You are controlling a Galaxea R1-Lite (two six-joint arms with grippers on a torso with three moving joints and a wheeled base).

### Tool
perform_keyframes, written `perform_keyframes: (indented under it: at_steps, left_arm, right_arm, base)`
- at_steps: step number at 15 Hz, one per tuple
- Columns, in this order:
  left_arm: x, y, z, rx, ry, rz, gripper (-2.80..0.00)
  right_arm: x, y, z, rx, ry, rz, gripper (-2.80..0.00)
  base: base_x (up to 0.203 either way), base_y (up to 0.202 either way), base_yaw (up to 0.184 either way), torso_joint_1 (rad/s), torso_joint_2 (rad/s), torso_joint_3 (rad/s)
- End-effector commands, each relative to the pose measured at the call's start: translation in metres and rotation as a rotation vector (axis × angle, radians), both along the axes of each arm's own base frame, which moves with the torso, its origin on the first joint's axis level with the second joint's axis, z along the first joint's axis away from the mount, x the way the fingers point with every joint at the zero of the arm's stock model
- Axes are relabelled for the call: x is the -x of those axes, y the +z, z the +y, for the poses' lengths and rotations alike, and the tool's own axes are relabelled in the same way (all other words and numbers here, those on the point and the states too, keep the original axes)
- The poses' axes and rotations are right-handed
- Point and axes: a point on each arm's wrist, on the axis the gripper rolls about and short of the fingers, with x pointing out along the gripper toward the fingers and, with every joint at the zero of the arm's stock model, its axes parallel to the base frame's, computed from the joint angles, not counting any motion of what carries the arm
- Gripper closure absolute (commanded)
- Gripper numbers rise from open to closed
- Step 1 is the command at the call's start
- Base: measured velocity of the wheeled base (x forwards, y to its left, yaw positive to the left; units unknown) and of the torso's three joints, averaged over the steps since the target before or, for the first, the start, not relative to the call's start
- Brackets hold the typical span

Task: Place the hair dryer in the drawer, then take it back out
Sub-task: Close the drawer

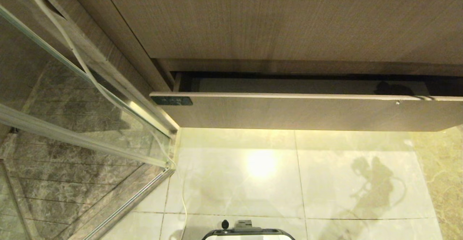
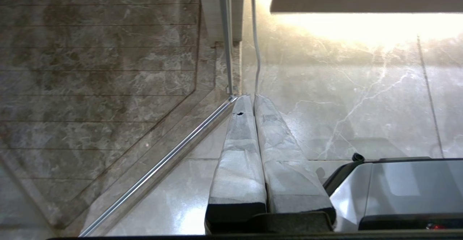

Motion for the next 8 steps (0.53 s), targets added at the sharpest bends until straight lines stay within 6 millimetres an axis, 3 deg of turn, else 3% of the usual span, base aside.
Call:
perform_keyframes:
  at_steps: [1,6,8]
  left_arm:
    - [0.0,0.0,0.0,0.0,-0.001,0.001,0.0]
    - [0.0,0.0,0.0,0.0,-0.001,0.001,0.0]
    - [0.0,0.0,0.0,0.0,-0.001,0.001,0.0]
  right_arm:
    - [0.007,0.011,0.008,0.019,0.0,-0.02,0.0]
    - [0.023,0.011,0.029,-0.017,0.005,0.006,0.0]
    - [0.045,0.018,0.058,-0.019,0.019,0.009,0.0]
  base:
    - [0.0,0.0,0.0,0.0,0.0,0.0]
    - [0.0,0.0,0.0,0.0,0.0,0.0]
    - [0.0,0.0,0.0,0.0,0.0,0.0]
